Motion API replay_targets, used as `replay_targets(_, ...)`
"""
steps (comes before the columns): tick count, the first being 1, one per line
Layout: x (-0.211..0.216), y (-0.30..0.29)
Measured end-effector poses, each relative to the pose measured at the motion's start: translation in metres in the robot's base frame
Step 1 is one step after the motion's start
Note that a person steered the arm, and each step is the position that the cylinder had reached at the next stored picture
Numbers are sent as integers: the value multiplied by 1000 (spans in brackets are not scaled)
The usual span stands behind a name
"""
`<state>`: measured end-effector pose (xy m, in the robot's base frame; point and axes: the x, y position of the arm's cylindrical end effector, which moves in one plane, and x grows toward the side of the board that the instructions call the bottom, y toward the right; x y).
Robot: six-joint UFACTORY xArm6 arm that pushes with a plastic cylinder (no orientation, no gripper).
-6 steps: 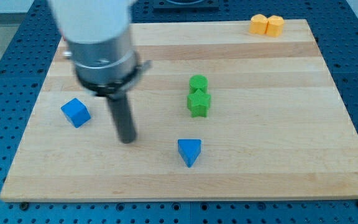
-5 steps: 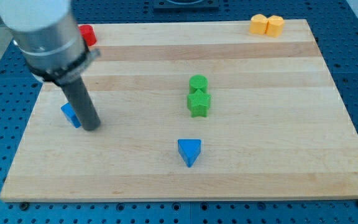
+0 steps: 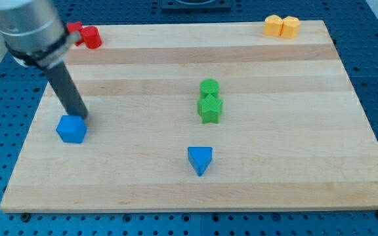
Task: Push the blue cube into the blue triangle
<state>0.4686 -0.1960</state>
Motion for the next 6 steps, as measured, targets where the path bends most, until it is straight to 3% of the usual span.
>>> replay_targets(1, 25, 51)
replay_targets(3, 17, -4)
replay_targets(5, -37, -47)
replay_targets(6, -34, -85)
